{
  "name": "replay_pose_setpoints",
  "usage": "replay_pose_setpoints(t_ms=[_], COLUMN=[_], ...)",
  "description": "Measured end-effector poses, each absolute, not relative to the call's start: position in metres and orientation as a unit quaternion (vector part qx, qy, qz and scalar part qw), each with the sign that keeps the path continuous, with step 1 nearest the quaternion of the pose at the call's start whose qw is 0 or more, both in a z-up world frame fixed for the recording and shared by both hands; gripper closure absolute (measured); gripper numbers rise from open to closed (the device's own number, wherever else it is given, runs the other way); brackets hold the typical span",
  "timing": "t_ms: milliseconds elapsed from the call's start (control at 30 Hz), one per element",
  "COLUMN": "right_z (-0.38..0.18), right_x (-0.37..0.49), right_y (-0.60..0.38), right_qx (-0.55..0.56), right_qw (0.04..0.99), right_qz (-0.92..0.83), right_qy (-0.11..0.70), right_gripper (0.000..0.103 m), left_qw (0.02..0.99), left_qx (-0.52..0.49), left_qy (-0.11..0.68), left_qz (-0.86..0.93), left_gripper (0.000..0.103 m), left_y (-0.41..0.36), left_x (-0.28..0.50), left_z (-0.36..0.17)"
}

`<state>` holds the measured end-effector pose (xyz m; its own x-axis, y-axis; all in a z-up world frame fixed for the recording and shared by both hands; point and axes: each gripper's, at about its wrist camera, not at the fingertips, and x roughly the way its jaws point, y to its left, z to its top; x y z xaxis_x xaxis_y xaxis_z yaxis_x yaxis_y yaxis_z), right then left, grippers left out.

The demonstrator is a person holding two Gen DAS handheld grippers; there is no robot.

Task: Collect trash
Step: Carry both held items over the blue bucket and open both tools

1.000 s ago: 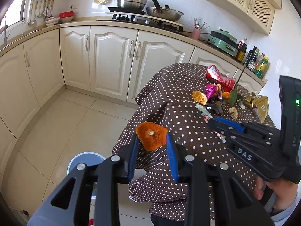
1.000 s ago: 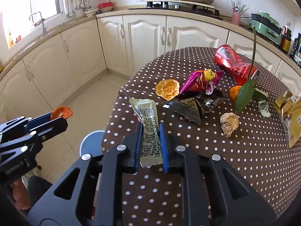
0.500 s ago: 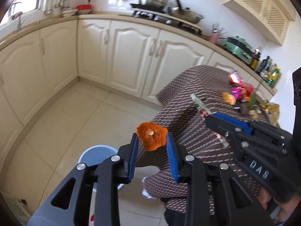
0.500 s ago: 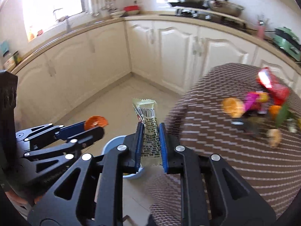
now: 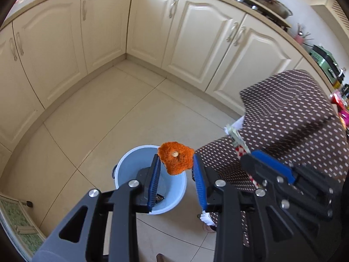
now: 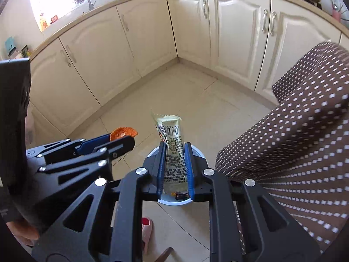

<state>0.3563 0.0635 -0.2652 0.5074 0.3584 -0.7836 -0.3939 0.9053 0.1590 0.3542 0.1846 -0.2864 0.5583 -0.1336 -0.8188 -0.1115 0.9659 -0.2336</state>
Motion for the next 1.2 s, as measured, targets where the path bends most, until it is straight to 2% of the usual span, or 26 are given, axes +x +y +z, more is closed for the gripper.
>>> replay_pose_setpoints(t_ms=[33, 100, 200, 667, 967, 1200], right_z=[-0.270, -0.278, -0.289, -0.338, -0.344, -0.334], right_x=[0.360, 0.366, 0.373, 0.389, 0.399, 0.404], right_y=[0.065, 0.068, 0.067, 0.097, 0.121, 0.126], right_qx=[-0.019, -0.017, -0.015, -0.025, -0.036, -0.041], right_qw=[0.867, 0.864, 0.858, 0.833, 0.835, 0.843], right_qz=[0.215, 0.213, 0.210, 0.207, 0.210, 0.212], right_qy=[0.450, 0.457, 0.468, 0.512, 0.508, 0.494], right_gripper=[0.086, 0.086, 0.086, 0.085, 0.085, 0.081], left_qw=[0.872, 0.870, 0.869, 0.846, 0.847, 0.851], left_qx=[-0.131, -0.133, -0.129, -0.166, -0.170, -0.168], left_qy=[0.472, 0.475, 0.478, 0.507, 0.503, 0.496], left_qz=[-0.005, -0.005, -0.001, 0.020, 0.033, 0.039], left_gripper=[0.072, 0.060, 0.054, 0.054, 0.053, 0.053], left_y=[0.185, 0.187, 0.188, 0.225, 0.240, 0.245], left_x=[0.357, 0.364, 0.369, 0.362, 0.359, 0.354], left_z=[-0.289, -0.296, -0.306, -0.361, -0.364, -0.358])
